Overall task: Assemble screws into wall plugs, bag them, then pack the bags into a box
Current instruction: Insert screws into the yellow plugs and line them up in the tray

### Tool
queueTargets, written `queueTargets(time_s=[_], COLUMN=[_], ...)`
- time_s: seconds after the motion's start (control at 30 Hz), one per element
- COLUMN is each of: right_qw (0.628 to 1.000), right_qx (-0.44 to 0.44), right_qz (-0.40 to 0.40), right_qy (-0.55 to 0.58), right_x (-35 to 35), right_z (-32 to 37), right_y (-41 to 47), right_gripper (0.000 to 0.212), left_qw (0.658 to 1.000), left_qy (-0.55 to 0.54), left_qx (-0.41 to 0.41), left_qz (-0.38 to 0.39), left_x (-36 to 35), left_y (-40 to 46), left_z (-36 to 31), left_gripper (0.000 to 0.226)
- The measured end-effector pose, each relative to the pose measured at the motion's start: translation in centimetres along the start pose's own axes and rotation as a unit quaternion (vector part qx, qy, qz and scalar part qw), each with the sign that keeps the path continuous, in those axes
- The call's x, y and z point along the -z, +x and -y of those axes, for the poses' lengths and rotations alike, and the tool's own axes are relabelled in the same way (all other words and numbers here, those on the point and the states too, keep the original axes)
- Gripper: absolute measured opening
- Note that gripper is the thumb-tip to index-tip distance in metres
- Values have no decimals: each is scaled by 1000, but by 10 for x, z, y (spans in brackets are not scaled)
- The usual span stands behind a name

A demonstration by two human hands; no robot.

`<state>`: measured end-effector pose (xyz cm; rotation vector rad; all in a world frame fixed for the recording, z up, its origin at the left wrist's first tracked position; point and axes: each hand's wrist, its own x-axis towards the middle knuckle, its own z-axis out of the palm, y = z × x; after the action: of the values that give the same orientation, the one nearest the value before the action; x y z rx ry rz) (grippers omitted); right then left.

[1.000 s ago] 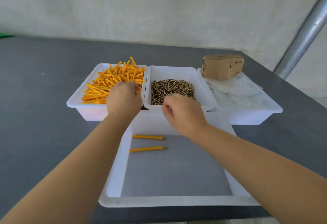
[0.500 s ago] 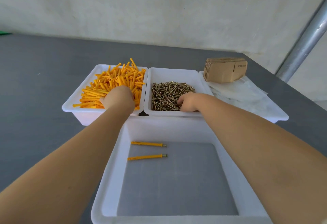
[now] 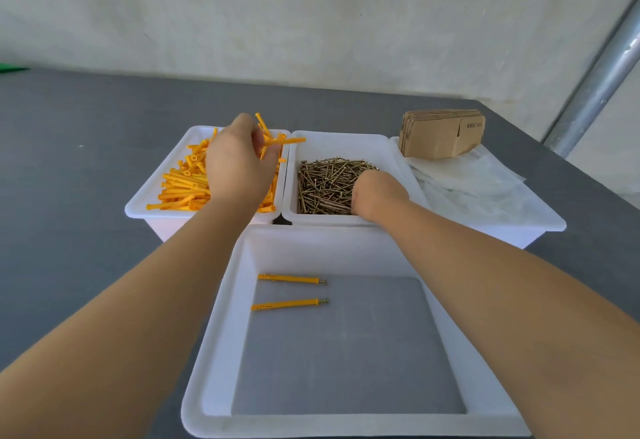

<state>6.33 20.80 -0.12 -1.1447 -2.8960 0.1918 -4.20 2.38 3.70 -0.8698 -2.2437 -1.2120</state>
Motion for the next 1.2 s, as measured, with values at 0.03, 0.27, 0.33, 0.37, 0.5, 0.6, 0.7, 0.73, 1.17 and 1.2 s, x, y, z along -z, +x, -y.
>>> queueTargets(time_s=[0.03, 0.27, 0.33, 0.37, 0.5, 0.6, 0.7, 0.73, 1.17, 1.2], right_qw=[1000, 991, 981, 974, 924, 868, 794, 778, 807, 809], right_qx=[3, -28, -3, 15, 56, 64, 60, 55, 85, 84], right_qz=[6, -69, -113, -129, -59, 23, 72, 71, -70, -74], right_qy=[6, 109, 157, 188, 373, 493, 601, 621, 580, 578], right_x=[0, 5, 9, 12, 23, 23, 17, 13, -18, -19], right_z=[0, -11, -15, -17, -18, -19, -20, -20, -17, -17], right_y=[-1, -17, -26, -32, -70, -105, -131, -136, -136, -136], right_gripper=[11, 20, 18, 16, 9, 10, 12, 16, 48, 48], left_qw=[1000, 965, 945, 936, 914, 929, 922, 911, 851, 848], left_qy=[-17, -217, -261, -278, -290, -214, -169, -176, -210, -214], left_qx=[-8, 35, 62, 71, 67, 18, -1, 4, 60, 67], left_qz=[-2, 143, 187, 204, 276, 301, 348, 372, 477, 480], left_x=[3, 18, 19, 20, 22, 14, 3, 0, -2, -2], left_y=[-4, -45, -57, -62, -79, -94, -103, -106, -114, -114], left_z=[-6, -19, -20, -20, -20, -20, -19, -18, -19, -19], left_gripper=[25, 32, 27, 24, 16, 27, 18, 18, 23, 24])
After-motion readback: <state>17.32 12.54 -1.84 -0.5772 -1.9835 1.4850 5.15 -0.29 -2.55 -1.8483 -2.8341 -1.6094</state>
